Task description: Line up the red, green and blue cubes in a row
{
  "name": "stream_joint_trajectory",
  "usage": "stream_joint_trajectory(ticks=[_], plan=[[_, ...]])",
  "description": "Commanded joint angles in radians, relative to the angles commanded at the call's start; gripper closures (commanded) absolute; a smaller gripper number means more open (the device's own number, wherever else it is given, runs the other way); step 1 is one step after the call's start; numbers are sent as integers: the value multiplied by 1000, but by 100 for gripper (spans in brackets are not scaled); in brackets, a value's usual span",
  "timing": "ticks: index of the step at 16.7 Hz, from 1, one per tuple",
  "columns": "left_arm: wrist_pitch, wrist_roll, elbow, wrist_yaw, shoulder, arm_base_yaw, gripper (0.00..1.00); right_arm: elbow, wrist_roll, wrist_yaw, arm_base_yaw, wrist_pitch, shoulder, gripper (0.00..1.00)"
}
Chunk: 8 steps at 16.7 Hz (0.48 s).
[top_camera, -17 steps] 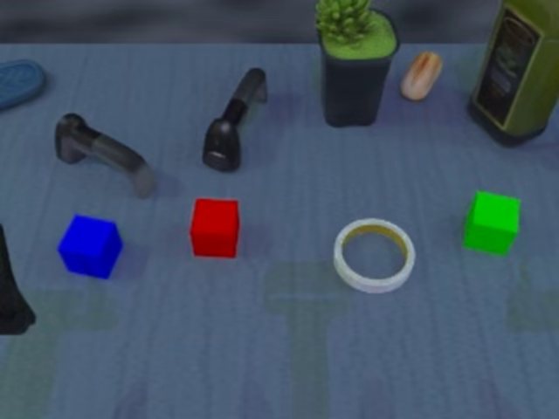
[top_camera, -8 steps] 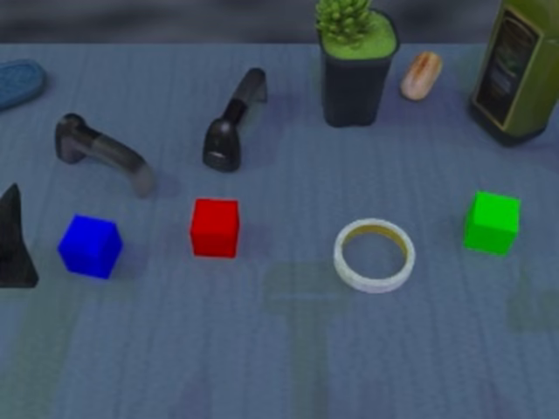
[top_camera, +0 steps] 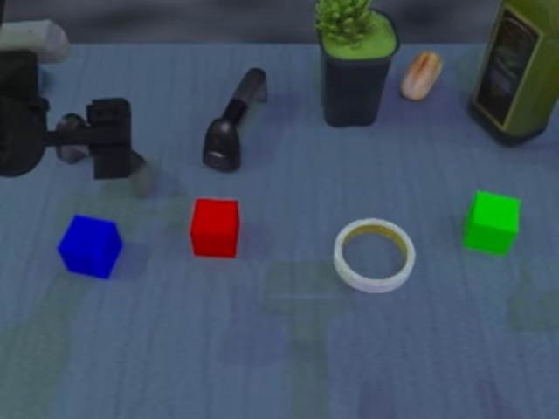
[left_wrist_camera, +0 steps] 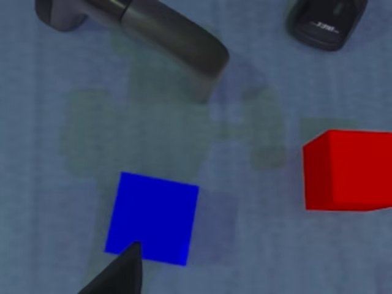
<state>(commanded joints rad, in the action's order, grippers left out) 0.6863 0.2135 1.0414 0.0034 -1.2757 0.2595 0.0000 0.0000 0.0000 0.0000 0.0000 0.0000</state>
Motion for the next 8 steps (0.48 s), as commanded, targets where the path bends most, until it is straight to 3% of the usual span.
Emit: stream_joint_trajectory(ticks=[8], plan=[[389,121,593,4,-755,148,0,0,0,0,0,0,0,0]])
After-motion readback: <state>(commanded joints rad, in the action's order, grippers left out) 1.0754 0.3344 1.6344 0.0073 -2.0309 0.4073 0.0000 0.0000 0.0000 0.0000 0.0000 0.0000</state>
